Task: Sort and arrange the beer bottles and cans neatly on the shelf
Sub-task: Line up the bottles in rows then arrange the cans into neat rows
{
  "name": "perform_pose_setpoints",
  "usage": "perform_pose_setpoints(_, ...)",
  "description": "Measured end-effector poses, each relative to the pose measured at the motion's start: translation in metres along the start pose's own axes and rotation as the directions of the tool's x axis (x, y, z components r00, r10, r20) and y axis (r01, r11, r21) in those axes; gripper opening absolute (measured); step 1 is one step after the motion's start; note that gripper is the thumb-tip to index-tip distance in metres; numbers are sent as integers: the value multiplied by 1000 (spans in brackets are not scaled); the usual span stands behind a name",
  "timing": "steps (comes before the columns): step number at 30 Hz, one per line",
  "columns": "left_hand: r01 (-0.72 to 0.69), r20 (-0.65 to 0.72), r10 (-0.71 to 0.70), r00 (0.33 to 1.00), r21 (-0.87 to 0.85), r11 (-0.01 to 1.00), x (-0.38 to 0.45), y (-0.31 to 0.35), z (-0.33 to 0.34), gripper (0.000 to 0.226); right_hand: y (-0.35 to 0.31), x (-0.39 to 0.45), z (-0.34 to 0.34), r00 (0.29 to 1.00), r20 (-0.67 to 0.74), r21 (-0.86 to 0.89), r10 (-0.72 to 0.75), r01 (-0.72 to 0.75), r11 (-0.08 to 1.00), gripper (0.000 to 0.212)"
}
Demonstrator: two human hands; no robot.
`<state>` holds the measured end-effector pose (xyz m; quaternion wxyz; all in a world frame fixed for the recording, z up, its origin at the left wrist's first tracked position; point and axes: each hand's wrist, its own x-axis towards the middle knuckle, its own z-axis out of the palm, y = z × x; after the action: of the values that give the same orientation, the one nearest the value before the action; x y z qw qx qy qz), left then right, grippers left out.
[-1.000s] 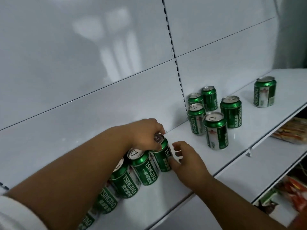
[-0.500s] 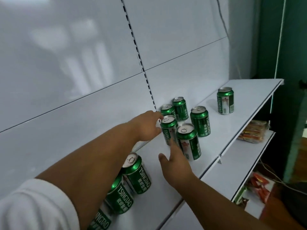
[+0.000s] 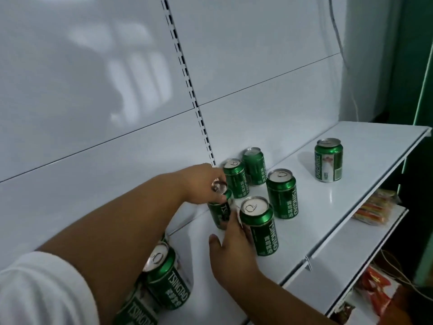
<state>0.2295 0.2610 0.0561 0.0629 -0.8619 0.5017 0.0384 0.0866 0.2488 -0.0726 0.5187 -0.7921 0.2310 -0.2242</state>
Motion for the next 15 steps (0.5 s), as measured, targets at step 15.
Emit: perform_pose_setpoints(15,230,83,-239,967,109,967,-52,-41,-15,47,-3,32,31,994,97,229,-53,29,973,33)
